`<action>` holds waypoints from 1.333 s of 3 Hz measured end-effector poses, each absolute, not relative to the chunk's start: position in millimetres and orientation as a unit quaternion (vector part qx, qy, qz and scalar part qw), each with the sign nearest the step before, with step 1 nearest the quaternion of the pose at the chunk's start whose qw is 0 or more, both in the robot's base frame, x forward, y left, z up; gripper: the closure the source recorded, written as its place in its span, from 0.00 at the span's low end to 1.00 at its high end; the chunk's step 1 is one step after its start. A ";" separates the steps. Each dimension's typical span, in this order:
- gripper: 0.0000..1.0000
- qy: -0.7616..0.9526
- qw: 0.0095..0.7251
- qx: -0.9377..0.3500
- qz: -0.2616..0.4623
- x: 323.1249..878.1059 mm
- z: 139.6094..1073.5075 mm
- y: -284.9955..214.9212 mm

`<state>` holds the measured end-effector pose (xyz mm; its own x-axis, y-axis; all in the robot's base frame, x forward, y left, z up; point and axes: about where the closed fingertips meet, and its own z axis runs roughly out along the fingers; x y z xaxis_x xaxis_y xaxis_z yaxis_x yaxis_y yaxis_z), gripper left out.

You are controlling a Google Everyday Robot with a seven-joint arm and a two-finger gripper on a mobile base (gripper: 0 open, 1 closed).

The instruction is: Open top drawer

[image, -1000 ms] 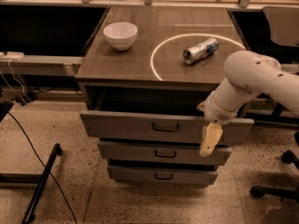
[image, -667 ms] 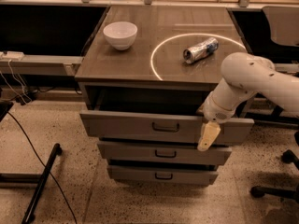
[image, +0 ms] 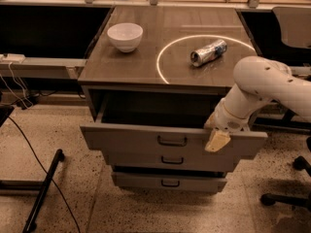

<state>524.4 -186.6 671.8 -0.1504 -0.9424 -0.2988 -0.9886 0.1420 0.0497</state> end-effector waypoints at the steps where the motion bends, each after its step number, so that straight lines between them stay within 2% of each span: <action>1: 0.48 0.741 0.100 -0.652 0.125 487.6 689.0 -186.6; 2: 0.31 0.735 0.108 -0.658 0.122 461.1 714.7 -192.7; 3: 0.25 0.725 0.119 -0.670 0.109 461.2 738.2 -193.1; 4: 0.41 0.714 0.134 -0.679 0.111 482.4 741.7 -167.7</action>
Offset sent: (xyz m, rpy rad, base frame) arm -0.0951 -0.0153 0.0759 0.0267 -0.0399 0.0491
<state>482.4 -167.7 741.7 -0.0431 -0.9384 -0.3428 -0.9983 0.0543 -0.0230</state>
